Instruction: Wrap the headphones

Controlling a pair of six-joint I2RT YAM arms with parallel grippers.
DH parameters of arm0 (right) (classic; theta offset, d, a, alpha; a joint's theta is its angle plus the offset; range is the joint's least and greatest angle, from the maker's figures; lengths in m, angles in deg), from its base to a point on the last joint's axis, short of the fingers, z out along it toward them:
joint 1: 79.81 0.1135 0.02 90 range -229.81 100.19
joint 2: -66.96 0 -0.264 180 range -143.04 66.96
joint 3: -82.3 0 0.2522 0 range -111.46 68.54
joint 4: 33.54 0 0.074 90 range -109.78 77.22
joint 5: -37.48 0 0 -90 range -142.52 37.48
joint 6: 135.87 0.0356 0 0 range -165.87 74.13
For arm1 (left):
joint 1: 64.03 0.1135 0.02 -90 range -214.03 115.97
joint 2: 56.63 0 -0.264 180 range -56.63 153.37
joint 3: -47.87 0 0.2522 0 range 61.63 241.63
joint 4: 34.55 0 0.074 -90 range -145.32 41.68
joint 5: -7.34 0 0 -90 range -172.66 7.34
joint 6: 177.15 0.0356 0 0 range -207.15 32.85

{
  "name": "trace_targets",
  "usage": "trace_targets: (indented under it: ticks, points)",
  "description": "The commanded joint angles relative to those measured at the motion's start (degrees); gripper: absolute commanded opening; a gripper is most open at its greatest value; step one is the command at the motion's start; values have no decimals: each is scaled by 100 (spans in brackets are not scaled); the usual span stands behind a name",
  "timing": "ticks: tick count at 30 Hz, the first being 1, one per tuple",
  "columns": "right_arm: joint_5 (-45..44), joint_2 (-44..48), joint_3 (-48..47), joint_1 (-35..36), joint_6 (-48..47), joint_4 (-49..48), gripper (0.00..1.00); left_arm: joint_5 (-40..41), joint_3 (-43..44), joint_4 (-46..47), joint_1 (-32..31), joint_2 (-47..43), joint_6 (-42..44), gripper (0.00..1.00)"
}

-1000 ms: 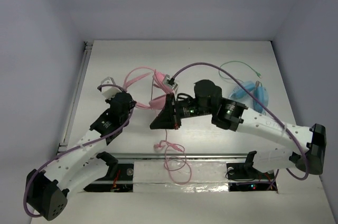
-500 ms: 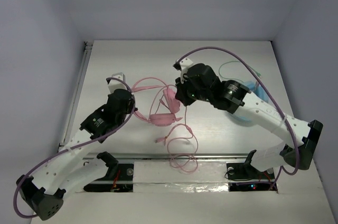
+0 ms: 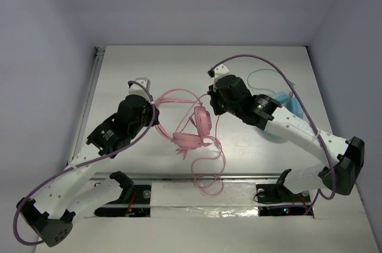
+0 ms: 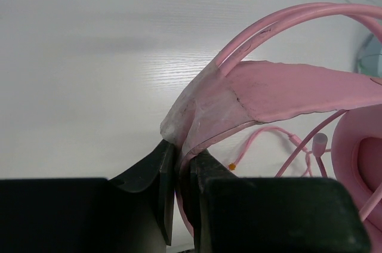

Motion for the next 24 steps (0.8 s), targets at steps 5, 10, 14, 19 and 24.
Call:
trace_targets:
  ticks: [5,10,14,19,24]
  points:
    - [333,840,1383,-418,435,-2141,9,-1492,453,1077,317,-53,-260,0]
    - [1704,1305,2585,-734,664,-3886,13,-2678,453,1560,904,0,-453,0]
    - [2610,1508,3306,-999,1067,-4980,15,-3224,330,1964,1336,9,-768,0]
    - [3288,1413,3897,-1139,1314,-6297,19,-3735,259,2492,1592,61,-1121,0]
    - [3411,947,4178,-1139,1551,-6976,22,-3778,488,2694,1697,149,-1332,0]
